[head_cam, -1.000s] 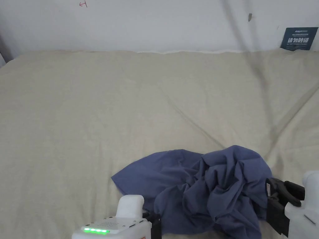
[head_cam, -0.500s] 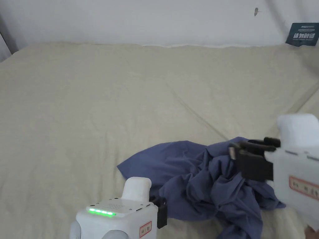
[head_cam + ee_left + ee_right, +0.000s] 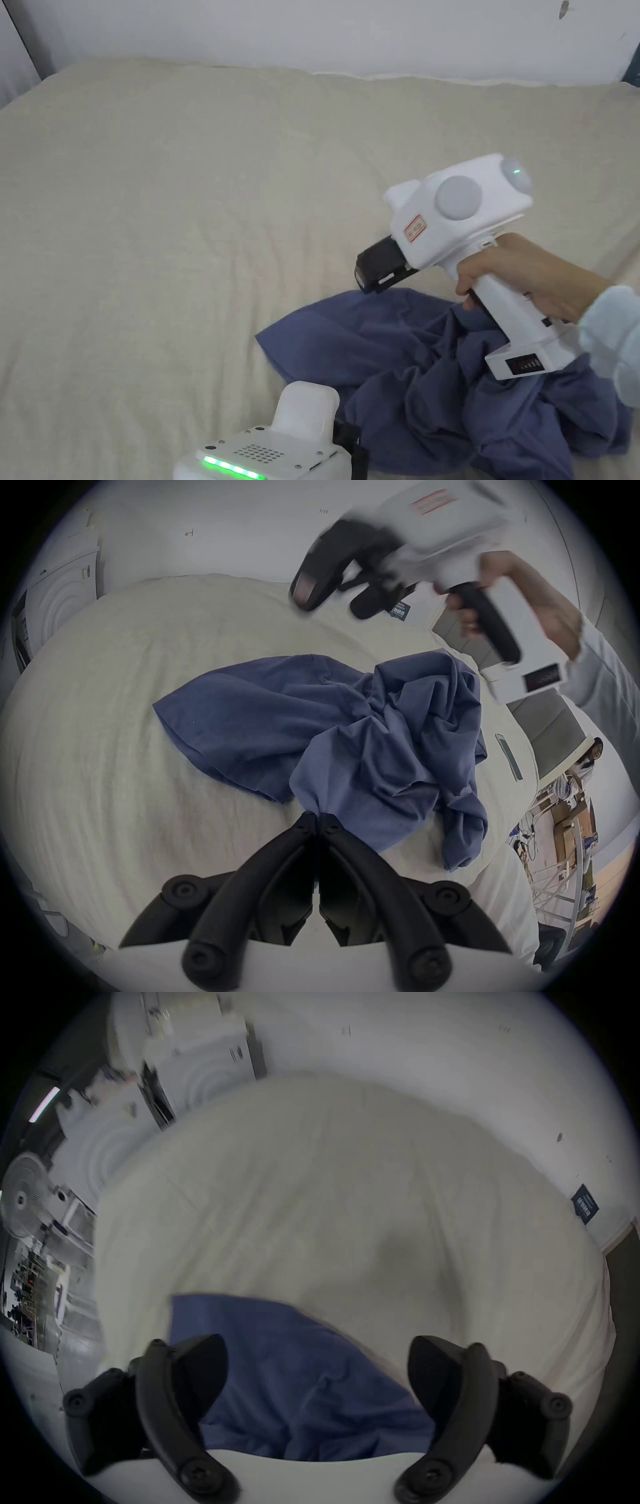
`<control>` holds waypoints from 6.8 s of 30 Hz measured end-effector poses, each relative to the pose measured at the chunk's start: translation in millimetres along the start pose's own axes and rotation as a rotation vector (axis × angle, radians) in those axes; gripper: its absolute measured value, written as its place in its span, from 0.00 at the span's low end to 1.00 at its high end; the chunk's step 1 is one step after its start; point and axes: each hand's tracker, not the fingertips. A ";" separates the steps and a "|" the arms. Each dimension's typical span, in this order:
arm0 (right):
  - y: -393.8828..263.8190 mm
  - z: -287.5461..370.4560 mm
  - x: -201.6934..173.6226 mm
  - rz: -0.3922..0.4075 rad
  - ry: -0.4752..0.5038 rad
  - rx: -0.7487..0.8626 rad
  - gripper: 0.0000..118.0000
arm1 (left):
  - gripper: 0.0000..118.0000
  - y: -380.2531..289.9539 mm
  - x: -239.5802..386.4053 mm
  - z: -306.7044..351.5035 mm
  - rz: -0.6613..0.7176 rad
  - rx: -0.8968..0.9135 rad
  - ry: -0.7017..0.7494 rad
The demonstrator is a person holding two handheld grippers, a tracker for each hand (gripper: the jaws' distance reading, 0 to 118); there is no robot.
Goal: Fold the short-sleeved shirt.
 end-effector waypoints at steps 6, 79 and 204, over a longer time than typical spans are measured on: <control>-8.5 -51.4 -4.2 0.092 -0.033 -0.109 0.80 | 0.00 -3.2 -0.5 0.4 -0.012 -0.028 -0.006; 91.0 524.8 277.9 -0.606 -0.323 0.949 0.05 | 0.00 567.0 5.1 227.9 -0.116 0.772 0.613; -447.0 162.7 -58.4 -0.707 -0.123 0.368 0.00 | 0.84 -97.2 -133.2 106.0 0.182 -0.003 0.311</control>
